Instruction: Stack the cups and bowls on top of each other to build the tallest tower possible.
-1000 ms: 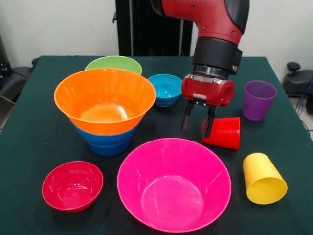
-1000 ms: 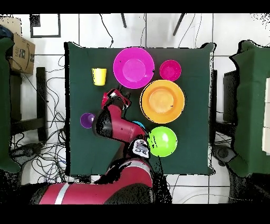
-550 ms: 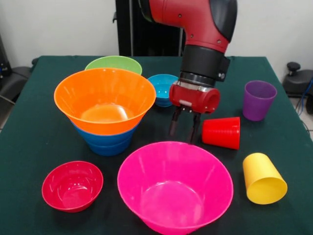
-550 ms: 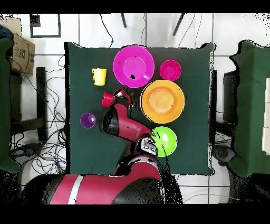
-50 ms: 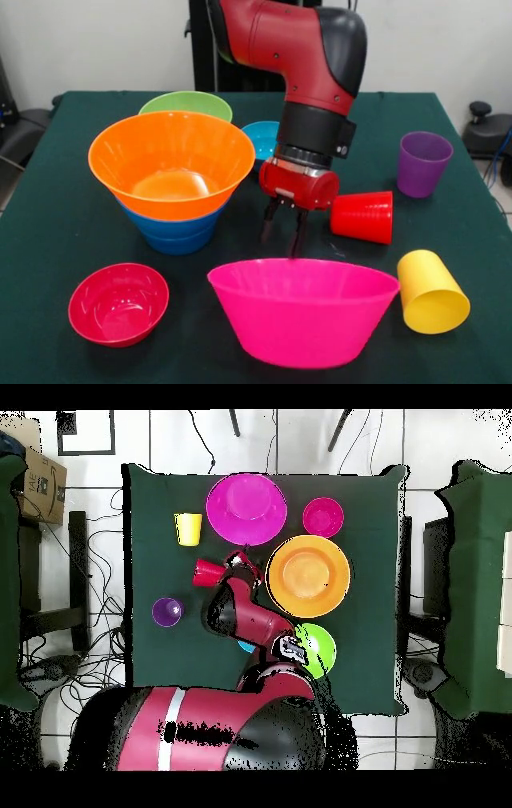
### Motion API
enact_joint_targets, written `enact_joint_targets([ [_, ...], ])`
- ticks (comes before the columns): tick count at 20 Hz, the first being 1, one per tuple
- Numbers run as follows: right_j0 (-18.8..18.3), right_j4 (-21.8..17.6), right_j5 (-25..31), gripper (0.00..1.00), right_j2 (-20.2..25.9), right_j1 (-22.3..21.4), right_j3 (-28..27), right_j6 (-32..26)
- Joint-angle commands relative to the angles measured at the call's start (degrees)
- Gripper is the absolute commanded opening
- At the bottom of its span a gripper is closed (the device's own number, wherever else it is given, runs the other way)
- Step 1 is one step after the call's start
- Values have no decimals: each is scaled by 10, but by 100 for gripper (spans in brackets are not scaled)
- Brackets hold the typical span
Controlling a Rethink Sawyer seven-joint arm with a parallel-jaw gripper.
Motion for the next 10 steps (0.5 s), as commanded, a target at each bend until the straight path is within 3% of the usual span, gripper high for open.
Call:
enact_joint_targets([
  [1,0,-16,16,100,66,38,-35,84],
  [10,7,-8,44,100,66,8,-9,85],
])
